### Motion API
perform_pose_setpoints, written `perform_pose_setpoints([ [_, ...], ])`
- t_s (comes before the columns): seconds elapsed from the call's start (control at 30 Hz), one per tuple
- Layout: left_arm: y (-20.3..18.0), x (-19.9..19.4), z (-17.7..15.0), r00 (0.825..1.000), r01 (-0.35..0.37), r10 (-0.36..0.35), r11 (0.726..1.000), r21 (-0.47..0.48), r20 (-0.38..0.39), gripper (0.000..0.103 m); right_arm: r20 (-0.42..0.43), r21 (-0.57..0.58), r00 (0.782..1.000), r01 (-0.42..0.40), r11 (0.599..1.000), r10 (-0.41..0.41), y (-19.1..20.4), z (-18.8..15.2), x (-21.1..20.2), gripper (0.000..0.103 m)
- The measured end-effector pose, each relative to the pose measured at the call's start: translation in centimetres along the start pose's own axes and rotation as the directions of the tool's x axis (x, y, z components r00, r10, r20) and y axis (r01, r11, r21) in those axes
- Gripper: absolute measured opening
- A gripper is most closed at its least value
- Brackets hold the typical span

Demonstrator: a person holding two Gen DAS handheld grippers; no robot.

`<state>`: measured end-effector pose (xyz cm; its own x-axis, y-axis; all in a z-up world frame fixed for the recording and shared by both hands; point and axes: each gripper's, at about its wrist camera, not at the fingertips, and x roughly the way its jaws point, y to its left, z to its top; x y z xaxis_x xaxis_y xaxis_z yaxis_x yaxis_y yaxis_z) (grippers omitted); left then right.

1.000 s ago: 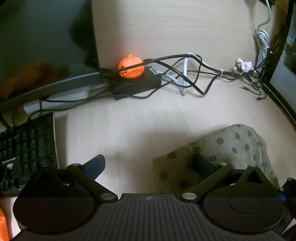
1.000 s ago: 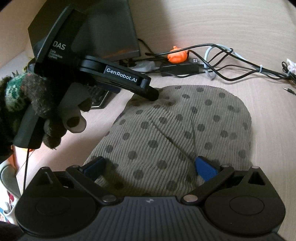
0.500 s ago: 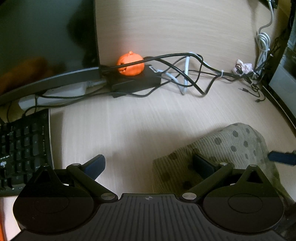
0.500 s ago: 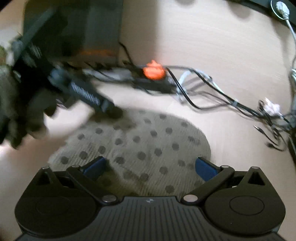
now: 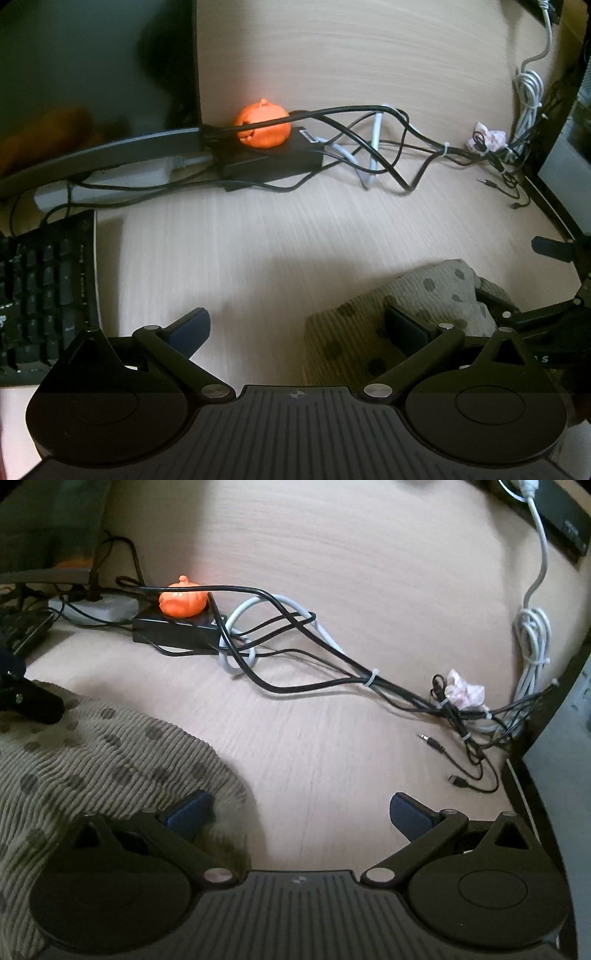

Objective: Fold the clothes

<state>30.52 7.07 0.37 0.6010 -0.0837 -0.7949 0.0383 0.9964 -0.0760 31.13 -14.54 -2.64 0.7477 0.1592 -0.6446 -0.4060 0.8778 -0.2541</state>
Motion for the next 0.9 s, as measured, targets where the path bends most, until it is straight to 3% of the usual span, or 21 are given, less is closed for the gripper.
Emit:
perform_pose_setpoints([
  [0.13, 0.4, -0.1, 0.0, 1.000, 0.019, -0.019, 1.000, -0.025, -0.001, 0.103, 0.007, 0.028, 1.000, -0.021, 0.999, 0.021, -0.5, -0.5, 0.1, 0.103],
  [0.33, 1.8, -3.1, -2.7, 0.980, 0.197, -0.190, 0.969, -0.147, 0.060, 0.103, 0.014, 0.053, 1.000, -0.017, 0.998, 0.017, -0.6, -0.7, 0.0, 0.103],
  [0.53, 2.0, -3.7, -5.6, 0.932, 0.362, -0.355, 0.902, -0.237, 0.072, 0.103, 0.017, 0.058, 1.000, -0.025, 0.998, 0.024, -0.7, -0.7, 0.1, 0.103],
  [0.9, -0.6, -7.9, -11.6, 0.833, 0.549, -0.548, 0.803, -0.231, 0.076, 0.103, 0.015, 0.003, 0.999, -0.029, 1.000, 0.029, -0.4, -0.4, 0.2, 0.103],
])
